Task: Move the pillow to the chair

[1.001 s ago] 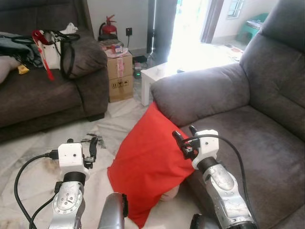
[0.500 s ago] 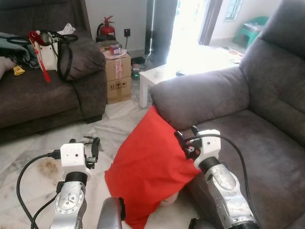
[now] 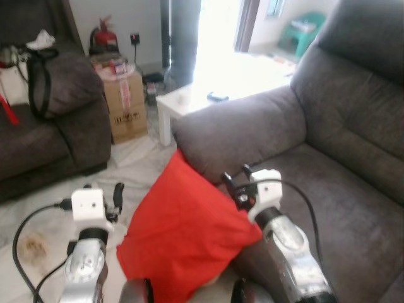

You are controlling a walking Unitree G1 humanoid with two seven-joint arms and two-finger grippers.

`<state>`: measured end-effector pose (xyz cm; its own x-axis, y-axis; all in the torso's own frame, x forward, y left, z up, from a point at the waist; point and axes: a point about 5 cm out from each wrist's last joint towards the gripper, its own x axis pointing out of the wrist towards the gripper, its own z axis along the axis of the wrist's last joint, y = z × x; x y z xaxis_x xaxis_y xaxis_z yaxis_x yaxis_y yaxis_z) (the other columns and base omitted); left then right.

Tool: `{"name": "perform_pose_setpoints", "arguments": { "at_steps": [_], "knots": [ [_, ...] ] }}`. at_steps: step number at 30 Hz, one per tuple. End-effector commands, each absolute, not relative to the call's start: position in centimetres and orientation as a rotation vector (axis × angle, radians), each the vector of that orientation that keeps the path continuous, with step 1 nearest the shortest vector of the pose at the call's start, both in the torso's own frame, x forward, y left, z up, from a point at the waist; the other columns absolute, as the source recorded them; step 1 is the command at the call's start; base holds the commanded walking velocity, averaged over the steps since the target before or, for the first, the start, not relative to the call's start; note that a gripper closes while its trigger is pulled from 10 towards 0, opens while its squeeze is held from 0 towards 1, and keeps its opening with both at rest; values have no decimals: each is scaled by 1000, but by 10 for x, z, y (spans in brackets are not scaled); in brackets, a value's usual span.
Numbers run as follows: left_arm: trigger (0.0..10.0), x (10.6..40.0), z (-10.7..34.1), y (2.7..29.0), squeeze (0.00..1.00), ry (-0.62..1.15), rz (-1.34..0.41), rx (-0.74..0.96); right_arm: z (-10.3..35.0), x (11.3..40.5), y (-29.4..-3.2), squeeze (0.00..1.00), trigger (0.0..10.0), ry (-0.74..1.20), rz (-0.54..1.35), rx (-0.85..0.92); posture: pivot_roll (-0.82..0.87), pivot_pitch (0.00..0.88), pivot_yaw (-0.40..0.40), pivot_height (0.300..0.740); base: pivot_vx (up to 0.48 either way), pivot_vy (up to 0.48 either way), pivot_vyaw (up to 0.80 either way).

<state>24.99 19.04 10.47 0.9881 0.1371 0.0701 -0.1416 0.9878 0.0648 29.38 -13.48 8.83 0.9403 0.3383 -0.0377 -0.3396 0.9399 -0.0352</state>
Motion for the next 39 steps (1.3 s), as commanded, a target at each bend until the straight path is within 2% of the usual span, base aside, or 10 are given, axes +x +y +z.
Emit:
{"name": "perform_pose_setpoints", "arguments": {
  "at_steps": [1,14,18,19,22,30,31,32,39],
  "knots": [
    [10000,250,107,190,0,-77,117,74,87,295,-139,0,10000,45,329,-39,38,0,-63,578,0,0,0],
    [10000,243,93,199,0,-1,116,94,75,309,-154,0,10000,144,309,-100,39,0,-65,578,0,0,0],
    [10000,231,79,213,0,58,156,102,75,319,-159,0,10000,158,298,-103,53,0,-71,578,0,0,0],
    [10000,217,61,222,0,129,188,110,77,328,-159,0,10000,168,303,-108,57,0,-73,578,0,0,0],
    [10000,204,47,229,0,183,226,103,77,336,-157,0,10000,185,311,-123,66,7,-79,578,0,0,0],
    [10000,187,40,227,0,218,254,97,67,342,-149,0,10000,296,362,-140,89,30,-98,578,0,0,0],
    [10000,186,40,226,0,220,256,94,60,340,-148,773,10000,349,379,-157,94,36,-103,578,0,0,0],
    [10000,185,40,226,0,220,257,92,57,339,-148,1000,10000,370,392,-163,97,42,-106,578,0,0,0],
    [10000,182,41,222,0,217,243,80,49,337,-149,1000,10000,453,444,-169,100,63,-116,578,0,0,0]
  ]
}}
